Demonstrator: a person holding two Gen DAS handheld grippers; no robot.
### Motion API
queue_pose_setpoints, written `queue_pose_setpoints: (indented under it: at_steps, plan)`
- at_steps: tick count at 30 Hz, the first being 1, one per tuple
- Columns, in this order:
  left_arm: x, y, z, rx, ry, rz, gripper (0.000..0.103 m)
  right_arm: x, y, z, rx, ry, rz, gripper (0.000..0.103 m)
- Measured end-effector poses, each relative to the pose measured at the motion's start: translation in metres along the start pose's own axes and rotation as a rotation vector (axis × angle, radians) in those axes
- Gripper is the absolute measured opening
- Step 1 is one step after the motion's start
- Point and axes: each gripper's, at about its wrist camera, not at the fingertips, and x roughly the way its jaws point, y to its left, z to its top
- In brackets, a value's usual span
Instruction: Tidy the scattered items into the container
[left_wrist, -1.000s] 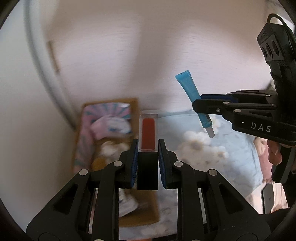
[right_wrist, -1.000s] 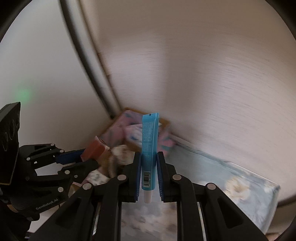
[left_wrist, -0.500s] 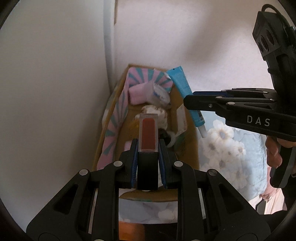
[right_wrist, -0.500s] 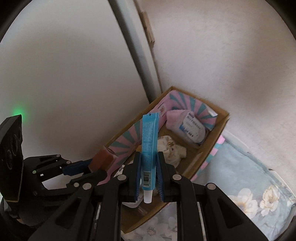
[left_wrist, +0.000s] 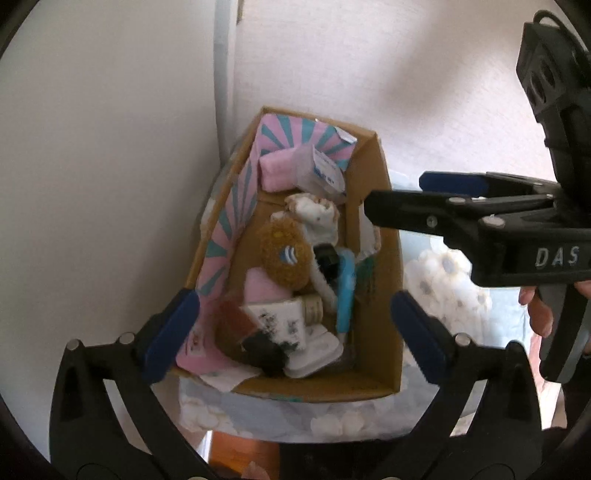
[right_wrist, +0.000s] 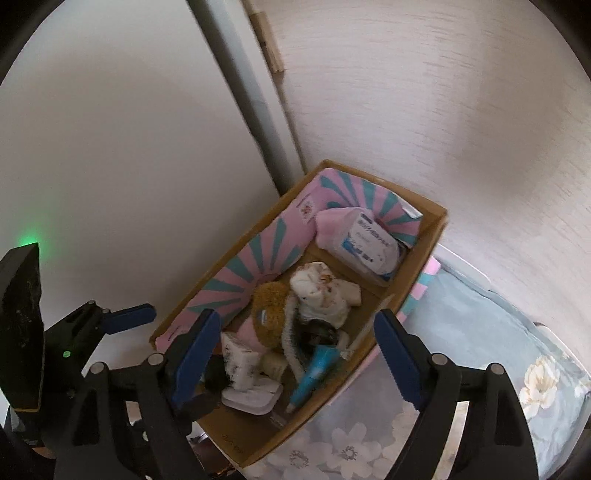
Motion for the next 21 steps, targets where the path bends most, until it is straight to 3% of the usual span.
queue_pose_setpoints:
  at_steps: [21]
  plan:
    - [-0.008,-0.024,0.003,0.032,-0.006,0.050,0.103,-0.005,-0.002,-0.007,-0.022,0.020,-0.053,0.082]
